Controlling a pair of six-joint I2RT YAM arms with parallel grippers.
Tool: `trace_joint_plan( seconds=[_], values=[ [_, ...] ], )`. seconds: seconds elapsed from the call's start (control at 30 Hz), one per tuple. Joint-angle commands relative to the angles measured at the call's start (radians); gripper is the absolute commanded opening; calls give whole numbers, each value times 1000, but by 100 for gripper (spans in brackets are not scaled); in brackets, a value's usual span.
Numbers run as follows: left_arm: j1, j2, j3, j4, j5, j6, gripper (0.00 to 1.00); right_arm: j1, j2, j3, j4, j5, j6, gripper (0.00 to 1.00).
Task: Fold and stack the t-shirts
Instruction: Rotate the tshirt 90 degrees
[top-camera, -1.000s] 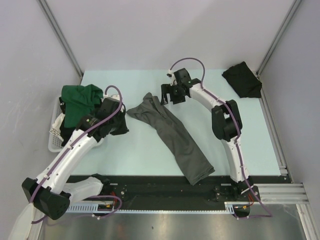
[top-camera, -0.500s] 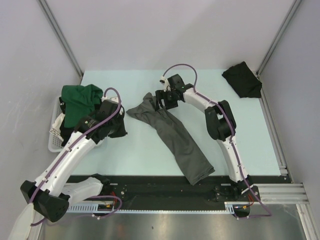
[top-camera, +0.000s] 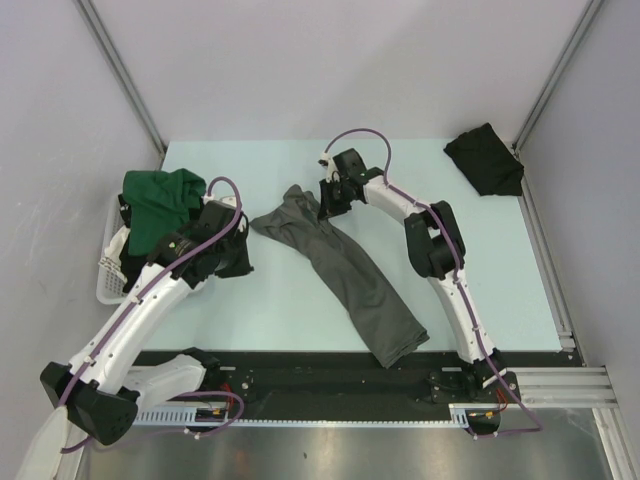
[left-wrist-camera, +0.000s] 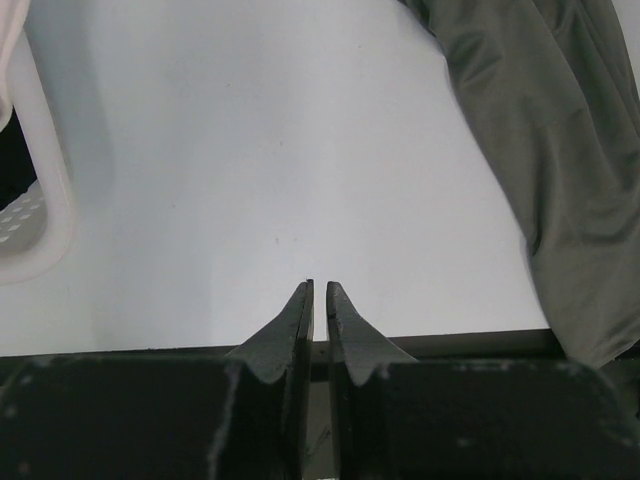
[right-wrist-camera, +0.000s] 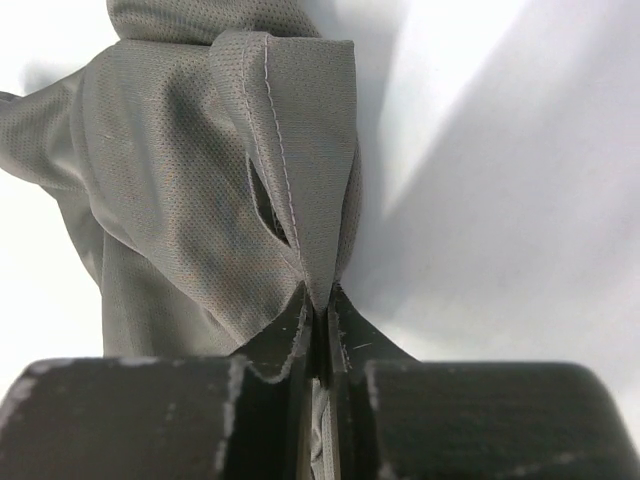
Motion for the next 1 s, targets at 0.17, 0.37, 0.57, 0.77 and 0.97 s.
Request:
trace_joint_plan(
  seconds=[0.17, 0.37, 0.57, 0.77, 0.97],
  values=[
    [-4, -28, -22, 1, -6, 12, 13, -12, 55, 30, -34, 120, 9, 0],
    [-6, -14, -28, 9, 0, 21, 13, -71, 55, 33, -33, 160, 24, 0],
    [-6, 6, -28, 16, 4, 36, 14, -139, 51, 34, -8, 204, 30, 0],
    [-4, 28, -28, 27, 14, 50, 13, -203, 54, 56, 16, 230, 35, 0],
    [-6, 41, -39, 33, 24, 66, 13, -257, 49, 56, 16, 265, 24, 0]
  ],
)
